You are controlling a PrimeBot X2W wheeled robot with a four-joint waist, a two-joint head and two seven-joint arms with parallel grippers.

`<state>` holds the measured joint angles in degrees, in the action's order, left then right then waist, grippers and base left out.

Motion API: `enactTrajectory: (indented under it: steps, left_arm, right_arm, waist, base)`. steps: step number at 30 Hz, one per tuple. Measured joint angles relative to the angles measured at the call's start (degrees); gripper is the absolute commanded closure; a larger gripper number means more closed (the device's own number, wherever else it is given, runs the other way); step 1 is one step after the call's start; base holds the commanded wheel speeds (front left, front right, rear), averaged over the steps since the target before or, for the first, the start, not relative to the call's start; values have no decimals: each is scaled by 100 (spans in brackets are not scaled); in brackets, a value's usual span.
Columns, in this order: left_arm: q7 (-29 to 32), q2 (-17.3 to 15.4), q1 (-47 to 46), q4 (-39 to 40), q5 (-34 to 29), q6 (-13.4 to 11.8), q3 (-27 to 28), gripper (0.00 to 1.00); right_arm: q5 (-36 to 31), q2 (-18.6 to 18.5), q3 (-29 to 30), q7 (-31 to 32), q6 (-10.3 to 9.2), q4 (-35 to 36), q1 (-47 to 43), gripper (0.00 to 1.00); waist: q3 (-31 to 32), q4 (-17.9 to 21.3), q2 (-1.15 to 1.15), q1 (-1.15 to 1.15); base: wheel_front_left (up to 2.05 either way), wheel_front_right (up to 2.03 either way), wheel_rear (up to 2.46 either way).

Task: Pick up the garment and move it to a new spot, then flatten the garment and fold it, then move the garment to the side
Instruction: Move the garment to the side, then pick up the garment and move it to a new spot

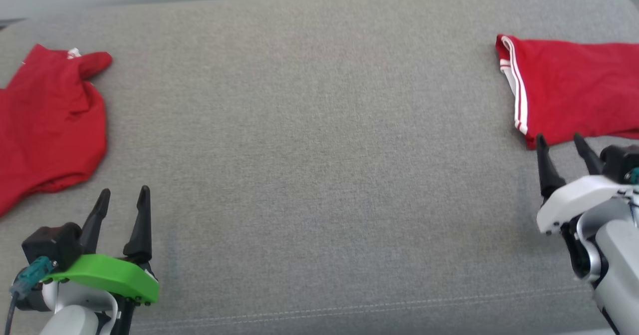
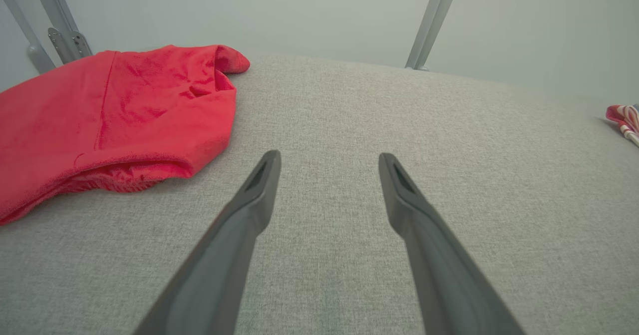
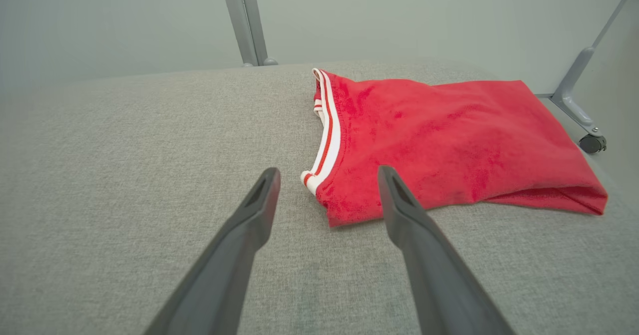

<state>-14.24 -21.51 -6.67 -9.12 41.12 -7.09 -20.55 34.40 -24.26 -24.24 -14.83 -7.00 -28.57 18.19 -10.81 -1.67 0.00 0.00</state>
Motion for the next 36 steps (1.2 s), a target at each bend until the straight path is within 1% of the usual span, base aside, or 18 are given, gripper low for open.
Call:
enactTrajectory:
  steps: [3,7,12,14,19,20,25,29,31,32,34,36]
  left_arm:
    - [0,76,104,-9,-18,0,10,0]
    - [-1,104,299,-53,-63,0,165,0]
    - [-1,138,481,-66,-140,0,485,0]
    - [-2,156,519,-41,-183,0,546,0]
    - [-2,194,555,60,-211,0,547,0]
    - [-2,194,555,60,-211,0,547,0]
    - [-2,213,555,129,-203,15,586,0]
    - [-1,208,526,201,-14,174,609,0]
    - [99,189,401,218,142,298,605,0]
    - [209,172,277,219,222,328,608,0]
    - [497,40,-21,207,311,456,609,0]
    - [867,-47,-369,119,583,505,661,0]
  right_arm:
    - [-164,-2,-74,1,-8,186,-233,0]
    - [-388,24,-223,1,-8,480,-268,0]
    - [-589,263,-519,1,4,764,-268,0]
    - [-642,300,-605,1,41,825,-271,0]
    - [-684,290,-589,1,36,980,-350,0]
    - [-684,290,-589,1,36,980,-350,0]
    - [-744,258,-526,1,33,1156,-438,0]
    - [-835,250,-548,0,32,1351,-432,0]
    - [-889,213,-539,0,24,1455,-429,0]
    - [-927,181,-524,3,15,1522,-425,0]
    - [-981,99,-478,38,-8,1649,-388,0]
    - [-1020,20,-438,79,-8,1770,-306,0]
  waist:
    - [224,-113,0,0]
    - [415,-377,0,0]
    - [562,-790,0,0]
    - [610,-958,0,0]
    - [691,-1378,0,0]
    - [691,-1378,0,0]
    - [701,-1790,0,0]
    - [603,-2017,0,0]
    - [504,-2076,0,0]
    - [446,-2100,0,0]
    - [313,-2133,0,0]
    - [165,-2151,0,0]
  base:
    - [0,0,0]
    - [0,0,0]
    - [0,0,0]
    - [0,0,0]
    - [0,0,0]
    - [0,0,0]
    - [0,0,0]
    - [0,0,0]
    - [0,0,0]
    - [0,0,0]
    - [0,0,0]
    - [0,0,0]
